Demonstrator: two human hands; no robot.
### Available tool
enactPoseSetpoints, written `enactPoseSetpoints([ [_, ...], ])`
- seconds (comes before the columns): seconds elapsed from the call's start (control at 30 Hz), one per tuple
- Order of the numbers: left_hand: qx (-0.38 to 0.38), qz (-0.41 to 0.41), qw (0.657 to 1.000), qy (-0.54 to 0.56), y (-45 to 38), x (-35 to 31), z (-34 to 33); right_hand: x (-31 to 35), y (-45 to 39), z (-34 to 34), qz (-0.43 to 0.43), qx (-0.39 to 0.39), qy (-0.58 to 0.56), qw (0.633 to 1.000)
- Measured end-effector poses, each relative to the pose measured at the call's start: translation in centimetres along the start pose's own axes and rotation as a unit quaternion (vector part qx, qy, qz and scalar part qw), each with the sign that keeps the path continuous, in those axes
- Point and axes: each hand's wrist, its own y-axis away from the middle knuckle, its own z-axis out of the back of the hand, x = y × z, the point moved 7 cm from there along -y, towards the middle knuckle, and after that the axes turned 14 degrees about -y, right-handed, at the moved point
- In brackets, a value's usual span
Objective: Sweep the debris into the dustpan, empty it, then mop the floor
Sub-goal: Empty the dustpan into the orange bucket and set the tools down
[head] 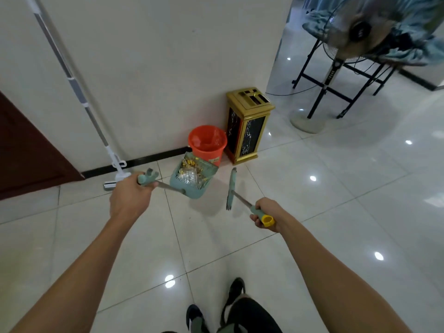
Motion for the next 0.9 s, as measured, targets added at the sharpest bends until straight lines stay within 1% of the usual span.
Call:
enactPoseSetpoints([
  [0.13,-0.006,-0.015,1.0,-0.019,-5.3,-3.3,-0.6,3.9,-4.1,-1.3,-0.007,0.006,0.0,1.0],
  [0.33,-0.019,-0.019,1.0,-0.005,-12.8,-9.4,-1.2,10.6,-10.8,-3.0,-0.027,0.025,-0.018,0.999],
  [0.43,-0.037,-0.027,0.999,-0.021,-16.5,-12.1,-1.6,13.8,-13.7,-3.5,-0.034,0.025,-0.029,0.999],
  [0.63,-0.042,-0.052,0.994,-0.086,-22.4,-17.0,-3.5,18.1,-18.2,-3.6,-0.051,0.028,-0.023,0.998],
  [0.77,-0.049,-0.091,0.986,-0.134,-26.7,-19.7,-4.9,20.5,-21.0,-3.9,-0.062,0.027,-0.023,0.997],
  [0.9,-0.041,-0.139,0.969,-0.202,-30.8,-22.3,-6.8,22.2,-23.7,-4.3,-0.079,0.021,-0.019,0.996],
])
